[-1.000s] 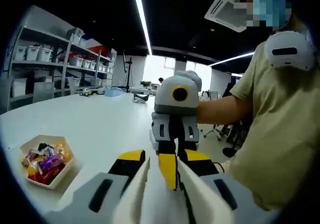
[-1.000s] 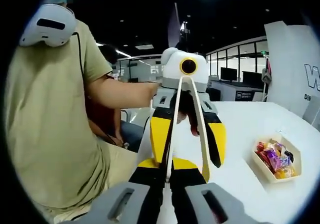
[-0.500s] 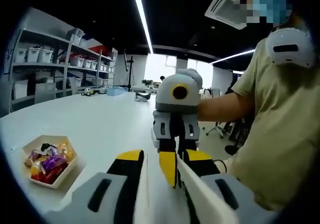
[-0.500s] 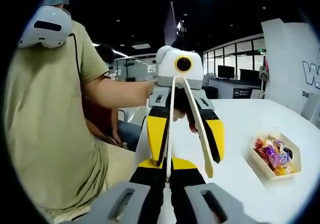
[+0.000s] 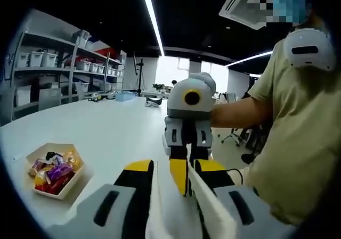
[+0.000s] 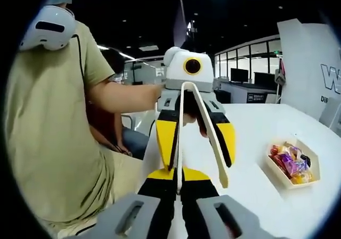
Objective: Place the target food into the container with the food tongs after gripping and lifting it, then release it inside without dropping or visibly crushing the food.
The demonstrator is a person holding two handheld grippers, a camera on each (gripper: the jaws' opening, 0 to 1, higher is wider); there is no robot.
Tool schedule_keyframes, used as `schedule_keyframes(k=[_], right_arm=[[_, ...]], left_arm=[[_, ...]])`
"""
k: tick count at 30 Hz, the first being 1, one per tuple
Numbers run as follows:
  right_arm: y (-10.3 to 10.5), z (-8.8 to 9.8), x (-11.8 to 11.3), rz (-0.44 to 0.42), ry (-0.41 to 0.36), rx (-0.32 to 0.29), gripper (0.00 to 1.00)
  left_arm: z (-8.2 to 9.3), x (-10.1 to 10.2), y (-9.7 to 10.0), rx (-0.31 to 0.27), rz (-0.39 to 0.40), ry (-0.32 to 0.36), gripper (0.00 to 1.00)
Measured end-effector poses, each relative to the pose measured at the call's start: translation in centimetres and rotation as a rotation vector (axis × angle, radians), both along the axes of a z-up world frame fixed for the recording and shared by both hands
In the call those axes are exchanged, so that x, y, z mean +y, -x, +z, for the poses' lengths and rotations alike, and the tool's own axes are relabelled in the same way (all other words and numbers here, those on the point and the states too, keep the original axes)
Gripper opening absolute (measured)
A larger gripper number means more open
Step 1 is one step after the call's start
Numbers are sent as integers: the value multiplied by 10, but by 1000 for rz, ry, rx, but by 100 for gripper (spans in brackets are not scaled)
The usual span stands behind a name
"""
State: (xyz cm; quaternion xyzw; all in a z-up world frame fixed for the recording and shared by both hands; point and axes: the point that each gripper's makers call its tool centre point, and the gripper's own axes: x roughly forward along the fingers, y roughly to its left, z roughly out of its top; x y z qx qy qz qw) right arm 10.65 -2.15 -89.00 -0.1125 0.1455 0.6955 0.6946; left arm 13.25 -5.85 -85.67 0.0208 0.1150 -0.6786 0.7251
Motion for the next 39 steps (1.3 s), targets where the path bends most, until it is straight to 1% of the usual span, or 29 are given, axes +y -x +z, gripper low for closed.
schedule_keyframes(k=[18, 39], right_arm=[[-2, -13, -8, -7, 71, -24, 0], [-5, -27, -23, -5, 179, -55, 0]], left_arm=[[-7, 8, -1, -7, 17, -32, 26], [-21, 21, -2, -37, 42, -109, 22]])
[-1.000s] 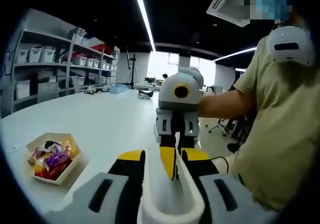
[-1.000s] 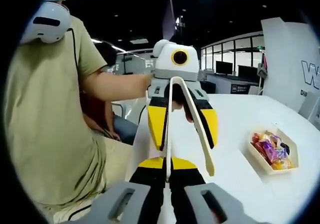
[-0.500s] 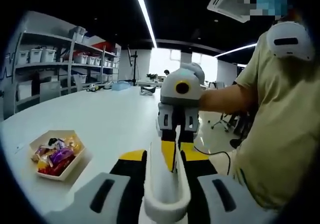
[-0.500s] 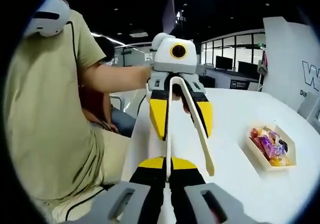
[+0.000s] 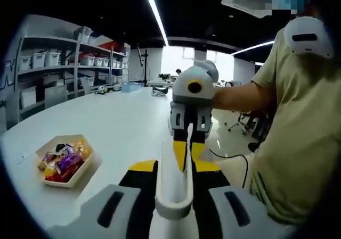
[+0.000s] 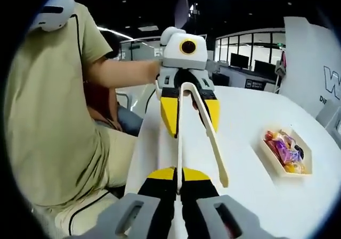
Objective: Place the target food into the container with the food tongs after gripping and lifting it, then release it inside without dropping or visibly crushing the food.
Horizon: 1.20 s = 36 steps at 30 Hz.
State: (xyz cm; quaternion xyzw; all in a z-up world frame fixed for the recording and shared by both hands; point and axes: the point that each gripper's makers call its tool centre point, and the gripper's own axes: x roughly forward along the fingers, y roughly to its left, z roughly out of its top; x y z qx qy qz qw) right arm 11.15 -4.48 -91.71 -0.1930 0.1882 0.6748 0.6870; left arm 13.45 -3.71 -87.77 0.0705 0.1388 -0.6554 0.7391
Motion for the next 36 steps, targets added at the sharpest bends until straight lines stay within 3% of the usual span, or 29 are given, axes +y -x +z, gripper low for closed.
schedule_keyframes(k=[28, 36], right_arm=[[-2, -10, -15, 13, 113, -35, 0], [-2, -12, -15, 23, 144, -49, 0]], left_arm=[[-10, 6, 0, -10, 23, -39, 20], [-18, 8, 1, -30, 17, -80, 20]])
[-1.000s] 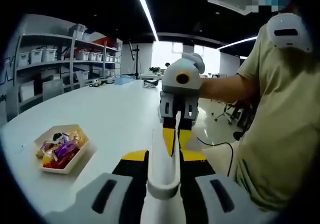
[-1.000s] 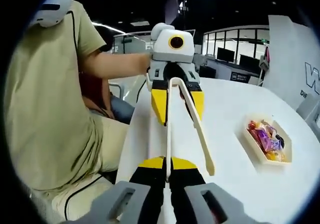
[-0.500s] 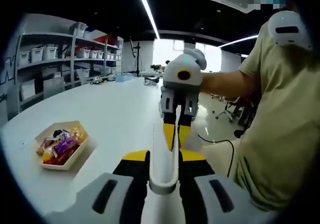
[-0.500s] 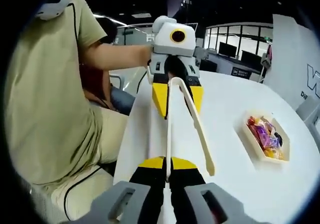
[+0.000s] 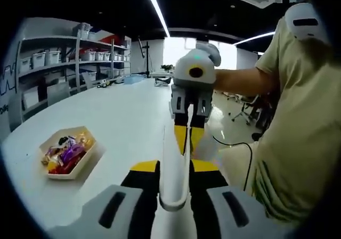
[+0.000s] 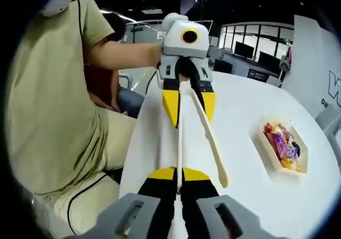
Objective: Place the target food into the container with the food tongs after gripping and lifting it, then release it inside without dropping or visibly crushing the food.
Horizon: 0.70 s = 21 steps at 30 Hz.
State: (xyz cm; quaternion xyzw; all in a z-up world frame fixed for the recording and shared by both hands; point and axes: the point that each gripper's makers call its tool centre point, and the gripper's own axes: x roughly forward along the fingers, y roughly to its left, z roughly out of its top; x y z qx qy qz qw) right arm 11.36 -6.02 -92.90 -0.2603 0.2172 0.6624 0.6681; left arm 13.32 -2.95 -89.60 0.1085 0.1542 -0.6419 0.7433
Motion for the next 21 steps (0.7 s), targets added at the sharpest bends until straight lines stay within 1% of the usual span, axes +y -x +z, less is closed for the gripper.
schedule_keyframes(k=[3, 9, 13, 16, 19, 21], right_arm=[[0, 0, 1, 3, 7, -1, 0], [0, -4, 1, 12, 27, -10, 0], [0, -5, 2, 15, 28, -15, 0], [2, -7, 3, 13, 29, -7, 0], [2, -7, 4, 15, 28, -9, 0], [2, -7, 4, 16, 28, -9, 0]], left_arm=[[-2, 1, 0, 6, 0, -7, 20], [-12, 4, -1, -10, -5, -83, 20], [-14, 4, 0, -22, -8, -109, 20], [-16, 5, 2, -29, -13, -134, 20], [-20, 6, 2, -25, -13, -164, 19], [-20, 8, 2, -36, -20, -174, 19]])
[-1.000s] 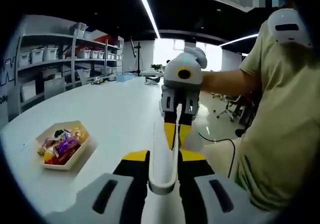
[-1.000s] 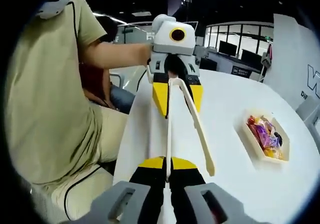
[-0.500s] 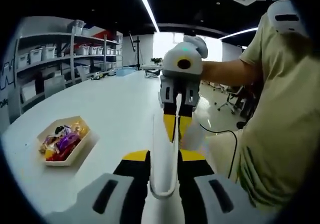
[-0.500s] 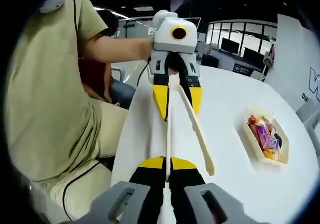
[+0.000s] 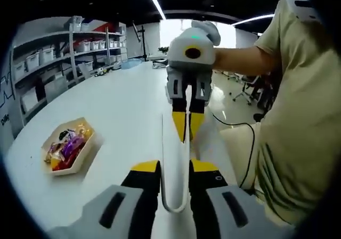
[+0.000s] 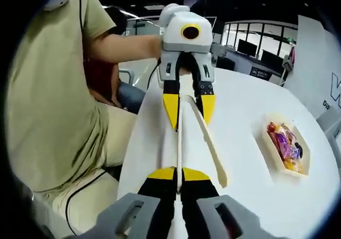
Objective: Place the target food into the container with the food tongs after gripping and lifting it, then release it inside without dropping or visibly crushing the food.
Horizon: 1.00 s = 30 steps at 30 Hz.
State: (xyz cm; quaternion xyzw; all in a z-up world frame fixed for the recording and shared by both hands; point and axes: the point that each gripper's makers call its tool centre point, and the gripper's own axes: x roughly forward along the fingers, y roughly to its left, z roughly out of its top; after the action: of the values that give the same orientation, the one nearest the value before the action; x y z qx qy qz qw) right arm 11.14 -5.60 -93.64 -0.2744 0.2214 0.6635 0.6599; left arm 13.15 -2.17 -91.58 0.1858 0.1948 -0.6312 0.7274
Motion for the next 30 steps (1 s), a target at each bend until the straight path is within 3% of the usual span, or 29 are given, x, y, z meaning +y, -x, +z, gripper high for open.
schedule_keyframes(k=[13, 30], right_arm=[[0, -1, 3, -26, -19, 39, 0], [-1, 0, 0, -16, 36, -3, 5]], left_arm=[[0, 3, 1, 20, 0, 7, 17], [-5, 5, -2, 18, 17, -19, 17]])
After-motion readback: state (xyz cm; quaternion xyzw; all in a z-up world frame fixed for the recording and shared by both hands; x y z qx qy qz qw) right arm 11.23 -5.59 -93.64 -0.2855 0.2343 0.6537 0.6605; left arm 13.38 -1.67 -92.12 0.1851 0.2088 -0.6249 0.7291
